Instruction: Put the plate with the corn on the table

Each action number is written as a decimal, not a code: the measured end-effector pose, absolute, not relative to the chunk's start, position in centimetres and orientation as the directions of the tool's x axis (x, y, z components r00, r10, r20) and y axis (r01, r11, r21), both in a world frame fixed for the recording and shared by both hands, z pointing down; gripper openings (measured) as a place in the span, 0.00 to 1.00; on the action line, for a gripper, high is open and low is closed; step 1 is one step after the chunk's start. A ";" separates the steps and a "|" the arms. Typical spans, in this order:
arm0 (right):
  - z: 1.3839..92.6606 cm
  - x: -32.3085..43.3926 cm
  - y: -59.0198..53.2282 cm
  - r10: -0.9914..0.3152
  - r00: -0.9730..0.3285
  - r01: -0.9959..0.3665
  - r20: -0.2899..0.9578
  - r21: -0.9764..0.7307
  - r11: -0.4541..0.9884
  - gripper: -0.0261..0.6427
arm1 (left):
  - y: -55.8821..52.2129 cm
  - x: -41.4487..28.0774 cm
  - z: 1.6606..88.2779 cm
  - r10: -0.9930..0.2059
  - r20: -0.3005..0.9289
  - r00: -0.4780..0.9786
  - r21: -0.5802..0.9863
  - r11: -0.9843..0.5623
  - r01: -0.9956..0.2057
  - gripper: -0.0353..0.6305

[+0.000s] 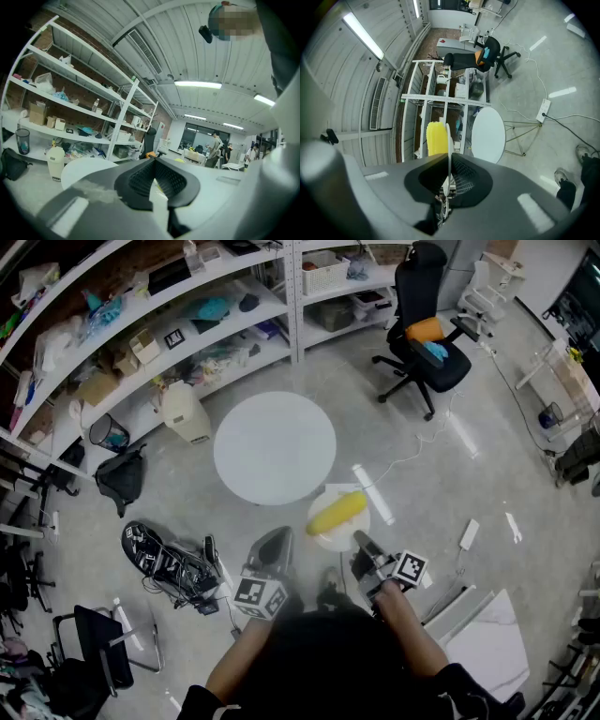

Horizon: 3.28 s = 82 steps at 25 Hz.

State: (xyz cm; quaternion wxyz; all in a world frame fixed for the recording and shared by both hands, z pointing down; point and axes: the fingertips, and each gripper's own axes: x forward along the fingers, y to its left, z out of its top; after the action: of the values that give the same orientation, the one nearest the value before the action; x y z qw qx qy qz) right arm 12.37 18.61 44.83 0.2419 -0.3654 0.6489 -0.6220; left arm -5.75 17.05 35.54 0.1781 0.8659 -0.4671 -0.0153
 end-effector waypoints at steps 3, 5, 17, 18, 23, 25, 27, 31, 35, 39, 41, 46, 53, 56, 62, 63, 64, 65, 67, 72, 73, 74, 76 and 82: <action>44.9 12.1 18.7 -0.776 -0.616 -0.162 0.133 -0.986 -0.040 0.07 | 17.3 -5.8 35.7 -0.814 0.139 0.564 0.323 -0.501 -0.803 0.06; 44.8 12.1 18.7 -0.777 -0.616 -0.162 0.131 -0.986 -0.038 0.07 | 17.3 -5.8 35.7 -0.814 0.139 0.564 0.323 -0.501 -0.803 0.06; 45.0 12.4 18.9 -0.784 -0.604 -0.156 0.141 -0.986 -0.057 0.07 | 17.4 -5.8 35.4 -0.815 0.132 0.565 0.325 -0.502 -0.801 0.06; 45.0 12.5 18.9 -0.784 -0.605 -0.157 0.141 -0.986 -0.056 0.07 | 17.5 -5.7 35.4 -0.815 0.131 0.564 0.326 -0.502 -0.801 0.06; 44.8 12.4 18.9 -0.781 -0.609 -0.153 0.138 -0.987 -0.055 0.07 | 17.5 -5.6 35.4 -0.817 0.127 0.563 0.327 -0.502 -0.801 0.06; 44.6 12.5 19.0 -0.782 -0.609 -0.137 0.130 -0.989 -0.058 0.07 | 17.6 -5.3 35.4 -0.818 0.126 0.561 0.326 -0.500 -0.802 0.06; 44.4 12.8 19.0 -0.782 -0.610 -0.131 0.128 -0.990 -0.059 0.07 | 17.6 -5.0 35.4 -0.818 0.126 0.561 0.322 -0.501 -0.803 0.06; 44.0 13.6 18.4 -0.774 -0.620 -0.143 0.127 -0.989 -0.047 0.07 | 17.4 -4.2 35.2 -0.828 0.123 0.547 0.324 -0.488 -0.811 0.06; 43.4 14.4 17.7 -0.765 -0.634 -0.134 0.114 -0.990 -0.037 0.07 | 17.3 -3.3 34.8 -0.842 0.120 0.526 0.327 -0.467 -0.822 0.06; 43.7 15.4 17.2 -0.744 -0.657 -0.145 0.124 -0.989 -0.036 0.07 | 17.0 -2.4 34.9 -0.854 0.126 0.505 0.322 -0.446 -0.835 0.06; 43.9 15.8 17.0 -0.732 -0.670 -0.148 0.124 -0.989 -0.033 0.07 | 16.8 -2.0 34.8 -0.863 0.123 0.491 0.314 -0.435 -0.844 0.06; 43.9 16.5 15.8 -0.710 -0.692 -0.151 0.127 -0.988 -0.030 0.07 | 16.0 -1.6 34.1 -0.881 0.117 0.459 0.298 -0.409 -0.862 0.06; 44.3 17.0 14.8 -0.715 -0.690 -0.133 0.111 -0.991 -0.025 0.07 | 15.4 -1.4 34.4 -0.887 0.121 0.446 0.301 -0.396 -0.868 0.06; 44.5 17.0 14.2 -0.717 -0.689 -0.129 0.108 -0.991 -0.024 0.07 | 14.9 -1.4 34.8 -0.886 0.120 0.448 0.303 -0.397 -0.866 0.06; 44.7 16.7 12.8 -0.720 -0.685 -0.129 0.110 -0.991 -0.029 0.07 | 13.0 -1.3 35.2 -0.879 0.118 0.461 0.315 -0.407 -0.857 0.06; 44.8 16.7 12.5 -0.722 -0.684 -0.129 0.110 -0.991 -0.029 0.07 | 12.7 -1.3 35.3 -0.878 0.117 0.464 0.319 -0.409 -0.855 0.06; 44.8 16.7 12.2 -0.723 -0.682 -0.130 0.111 -0.991 -0.030 0.07 | 12.3 -1.3 35.3 -0.877 0.116 0.466 0.321 -0.411 -0.853 0.06; 44.9 16.5 11.9 -0.724 -0.681 -0.129 0.112 -0.991 -0.031 0.07 | 11.9 -1.4 35.4 -0.876 0.116 0.468 0.323 -0.412 -0.852 0.06; 44.9 16.1 11.4 -0.725 -0.681 -0.129 0.109 -0.991 -0.028 0.07 | 11.1 -1.9 35.5 -0.874 0.115 0.472 0.325 -0.416 -0.849 0.06; 45.2 14.6 9.8 -0.727 -0.679 -0.134 0.107 -0.991 -0.020 0.07 | 8.8 -3.4 36.0 -0.865 0.113 0.490 0.336 -0.430 -0.838 0.06; 45.3 14.5 9.4 -0.728 -0.677 -0.135 0.107 -0.991 -0.020 0.07 | 8.3 -3.5 36.1 -0.863 0.114 0.493 0.338 -0.433 -0.836 0.06; 45.3 14.4 9.1 -0.731 -0.674 -0.135 0.107 -0.991 -0.021 0.07 | 7.9 -3.7 36.2 -0.861 0.115 0.496 0.341 -0.435 -0.834 0.06; 45.2 14.1 8.4 -0.736 -0.669 -0.133 0.103 -0.991 -0.017 0.07 | 7.0 -4.0 36.5 -0.856 0.117 0.504 0.342 -0.442 -0.829 0.06; 45.2 13.0 6.5 -0.748 -0.656 -0.139 0.101 -0.990 -0.011 0.07 | 3.9 -5.7 37.2 -0.839 0.113 0.532 0.354 -0.466 -0.811 0.06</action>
State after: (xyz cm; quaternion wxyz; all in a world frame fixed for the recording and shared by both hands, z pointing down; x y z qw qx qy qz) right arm 12.96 6.55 45.16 0.2431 -0.3362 0.6597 -0.6266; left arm -5.72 3.92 37.16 0.1854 0.8554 -0.4821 -0.0383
